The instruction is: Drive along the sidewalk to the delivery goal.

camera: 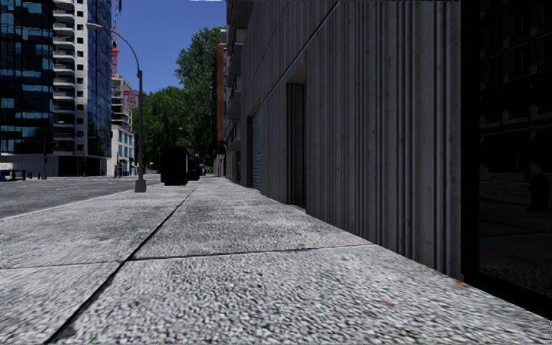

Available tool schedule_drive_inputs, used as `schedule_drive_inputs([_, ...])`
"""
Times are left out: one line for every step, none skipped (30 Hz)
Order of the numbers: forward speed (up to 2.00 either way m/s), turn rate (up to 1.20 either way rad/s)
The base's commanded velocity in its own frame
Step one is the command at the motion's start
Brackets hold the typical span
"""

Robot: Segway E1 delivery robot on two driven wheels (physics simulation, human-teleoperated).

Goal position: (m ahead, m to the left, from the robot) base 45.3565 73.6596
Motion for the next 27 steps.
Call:
schedule_drive_inputs([0.93, 0.47])
schedule_drive_inputs([0.93, 0.47])
schedule_drive_inputs([1.01, 0.46])
schedule_drive_inputs([1.03, 0.44])
schedule_drive_inputs([1.03, 0.44])
schedule_drive_inputs([1.04, 0.41])
schedule_drive_inputs([1.04, 0.36])
schedule_drive_inputs([1.05, 0.34])
schedule_drive_inputs([1.05, 0.34])
schedule_drive_inputs([1.06, 0.33])
schedule_drive_inputs([1.07, 0.28])
schedule_drive_inputs([1.11, 0.21])
schedule_drive_inputs([1.11, 0.21])
schedule_drive_inputs([1.23, 0.18])
schedule_drive_inputs([1.45, 0.13])
schedule_drive_inputs([1.72, 0.08])
schedule_drive_inputs([1.72, 0.08])
schedule_drive_inputs([2.00, 0.03])
schedule_drive_inputs([2.00, 0.00])
schedule_drive_inputs([2.00, 0.00])
schedule_drive_inputs([2.00, 0.00])
schedule_drive_inputs([2.00, 0.00])
schedule_drive_inputs([2.00, 0.00])
schedule_drive_inputs([2.00, 0.00])
schedule_drive_inputs([2.00, 0.00])
schedule_drive_inputs([2.00, 0.00])
schedule_drive_inputs([2.00, 0.00])
